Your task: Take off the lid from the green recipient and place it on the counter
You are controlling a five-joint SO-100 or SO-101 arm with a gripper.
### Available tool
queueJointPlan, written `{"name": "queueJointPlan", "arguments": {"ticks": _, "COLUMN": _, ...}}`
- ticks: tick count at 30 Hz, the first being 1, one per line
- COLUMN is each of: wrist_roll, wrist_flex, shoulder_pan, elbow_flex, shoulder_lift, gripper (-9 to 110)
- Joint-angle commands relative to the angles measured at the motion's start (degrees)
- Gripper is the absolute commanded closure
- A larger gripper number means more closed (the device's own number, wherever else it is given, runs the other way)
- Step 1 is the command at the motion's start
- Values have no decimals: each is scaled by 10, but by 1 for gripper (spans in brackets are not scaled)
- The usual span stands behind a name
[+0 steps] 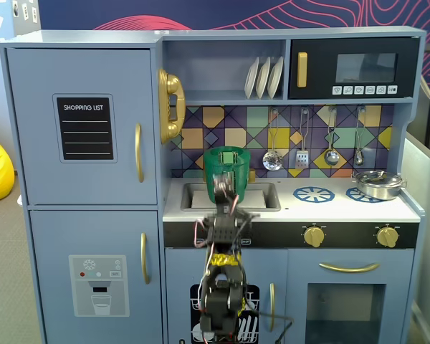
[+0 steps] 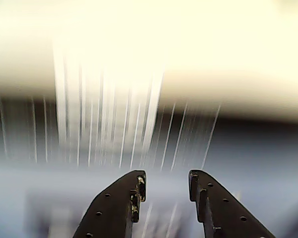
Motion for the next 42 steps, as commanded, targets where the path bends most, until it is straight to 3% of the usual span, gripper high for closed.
{"name": "queueJointPlan", "arguments": {"ticks": 1, "wrist_roll": 35, "wrist_flex": -98, "shoulder_pan": 6, "elbow_flex": -112, "shoulder_lift": -63, "gripper": 79}}
{"name": "queueJointPlan", "arguments": {"ticks": 5, "wrist_roll": 56, "wrist_flex": -178, "shoulder_pan": 10, "elbow_flex": -112, "shoulder_lift": -90, "gripper": 67}}
{"name": "queueJointPlan", "arguments": {"ticks": 12, "wrist_roll": 76, "wrist_flex": -329, "shoulder_pan": 3, "elbow_flex": -122, "shoulder_lift": -163, "gripper": 64}}
{"name": "queueJointPlan", "arguments": {"ticks": 42, "wrist_roll": 70, "wrist_flex": -363, "shoulder_pan": -4, "elbow_flex": -321, "shoulder_lift": -365, "gripper": 70}}
